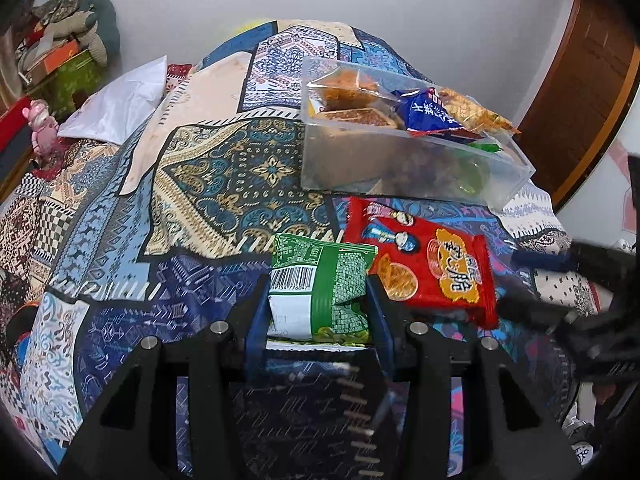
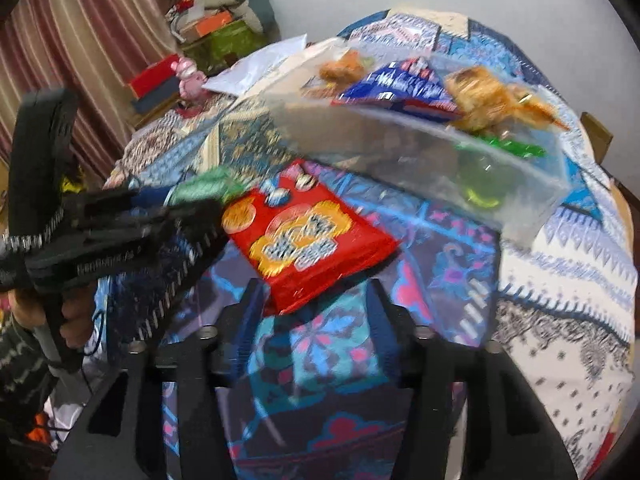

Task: Organize snacks
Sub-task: 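Grasp the green snack bag with left tool while right tool grasps red noodle-snack bag, then lower green bag and red noodle-snack bag into the clear box and release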

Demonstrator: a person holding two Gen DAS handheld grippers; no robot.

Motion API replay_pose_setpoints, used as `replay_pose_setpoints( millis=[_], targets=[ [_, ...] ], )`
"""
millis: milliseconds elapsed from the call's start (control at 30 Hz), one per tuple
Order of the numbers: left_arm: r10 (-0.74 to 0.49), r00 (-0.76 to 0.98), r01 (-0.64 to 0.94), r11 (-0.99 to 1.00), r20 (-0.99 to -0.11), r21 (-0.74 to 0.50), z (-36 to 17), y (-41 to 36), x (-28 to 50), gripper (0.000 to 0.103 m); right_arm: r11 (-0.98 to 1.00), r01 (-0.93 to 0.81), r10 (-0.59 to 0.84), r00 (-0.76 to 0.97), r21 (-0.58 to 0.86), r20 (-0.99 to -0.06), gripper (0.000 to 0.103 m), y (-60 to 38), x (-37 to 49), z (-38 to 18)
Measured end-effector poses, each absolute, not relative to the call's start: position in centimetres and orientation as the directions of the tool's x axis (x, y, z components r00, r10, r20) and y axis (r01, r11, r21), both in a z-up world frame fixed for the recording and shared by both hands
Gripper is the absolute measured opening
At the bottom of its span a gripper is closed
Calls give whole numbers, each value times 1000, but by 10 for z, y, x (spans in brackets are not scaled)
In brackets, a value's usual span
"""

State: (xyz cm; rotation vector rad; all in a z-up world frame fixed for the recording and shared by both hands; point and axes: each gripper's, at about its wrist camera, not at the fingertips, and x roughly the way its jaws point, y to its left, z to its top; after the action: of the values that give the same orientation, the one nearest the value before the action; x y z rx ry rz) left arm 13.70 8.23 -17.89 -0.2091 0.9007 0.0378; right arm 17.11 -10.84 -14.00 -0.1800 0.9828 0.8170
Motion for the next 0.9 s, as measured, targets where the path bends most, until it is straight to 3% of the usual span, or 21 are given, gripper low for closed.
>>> replay_pose_setpoints(
  millis=[33,100,200,500,700,767,833,900],
  targets=[
    [-53,622,-123,979,-781,-165,-179,83,136,46,698,-682,537,297,218,-790,71,-109,175,-138],
    [-51,624,-128,978,-780,-167,-179,86,133,46,687,-687,562,296,236,-772,83,-106,182,-133],
    [-52,625,-135,976,-779,-174,-178,89,130,46,649,-727,566,265,224,-781,90,-88,190,-135],
    [-54,626,-145,972,-778,-183,-180,98,127,46,577,-806,471,197,132,-860,90,-41,207,-169],
    [-58,626,-142,972,-778,-187,-181,98,130,46,573,-795,499,143,201,-855,90,-34,224,-174],
    [-58,629,-140,973,-775,-186,-180,97,130,46,581,-791,503,162,193,-849,84,-38,220,-173],
    [-57,635,-138,973,-771,-185,-176,95,130,46,579,-794,507,172,186,-844,68,-43,215,-170],
    [-56,643,-134,974,-764,-184,-171,93,130,46,590,-788,508,194,175,-839,67,-49,210,-165]
  ],
)
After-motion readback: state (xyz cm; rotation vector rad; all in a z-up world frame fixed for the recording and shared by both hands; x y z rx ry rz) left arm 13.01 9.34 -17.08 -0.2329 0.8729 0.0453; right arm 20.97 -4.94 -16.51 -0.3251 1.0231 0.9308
